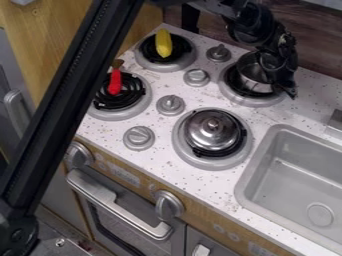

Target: Move the silver pot at the middle of the bunners

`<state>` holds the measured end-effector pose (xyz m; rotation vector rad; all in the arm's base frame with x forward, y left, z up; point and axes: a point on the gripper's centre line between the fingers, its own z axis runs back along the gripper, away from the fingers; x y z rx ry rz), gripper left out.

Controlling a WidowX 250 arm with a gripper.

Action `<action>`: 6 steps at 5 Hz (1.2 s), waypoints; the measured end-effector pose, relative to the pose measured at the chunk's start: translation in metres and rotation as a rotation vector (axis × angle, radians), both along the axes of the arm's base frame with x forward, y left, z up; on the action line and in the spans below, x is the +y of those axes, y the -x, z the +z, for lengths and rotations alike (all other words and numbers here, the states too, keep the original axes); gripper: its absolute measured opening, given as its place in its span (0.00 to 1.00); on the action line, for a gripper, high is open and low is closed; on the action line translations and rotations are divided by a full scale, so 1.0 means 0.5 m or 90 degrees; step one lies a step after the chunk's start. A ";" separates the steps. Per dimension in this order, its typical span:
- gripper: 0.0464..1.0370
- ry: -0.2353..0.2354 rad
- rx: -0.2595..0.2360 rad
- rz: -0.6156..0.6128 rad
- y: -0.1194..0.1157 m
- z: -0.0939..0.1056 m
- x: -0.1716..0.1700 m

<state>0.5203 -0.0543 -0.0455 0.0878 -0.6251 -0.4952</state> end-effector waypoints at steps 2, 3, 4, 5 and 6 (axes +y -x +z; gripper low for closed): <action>0.03 -0.050 0.038 -0.072 0.015 -0.001 0.015; 0.03 -0.066 0.046 -0.100 0.044 0.032 0.050; 0.03 -0.062 0.049 -0.088 0.075 0.049 0.120; 0.03 -0.050 0.086 -0.074 0.116 0.015 0.170; 0.03 -0.045 0.119 -0.057 0.135 0.009 0.219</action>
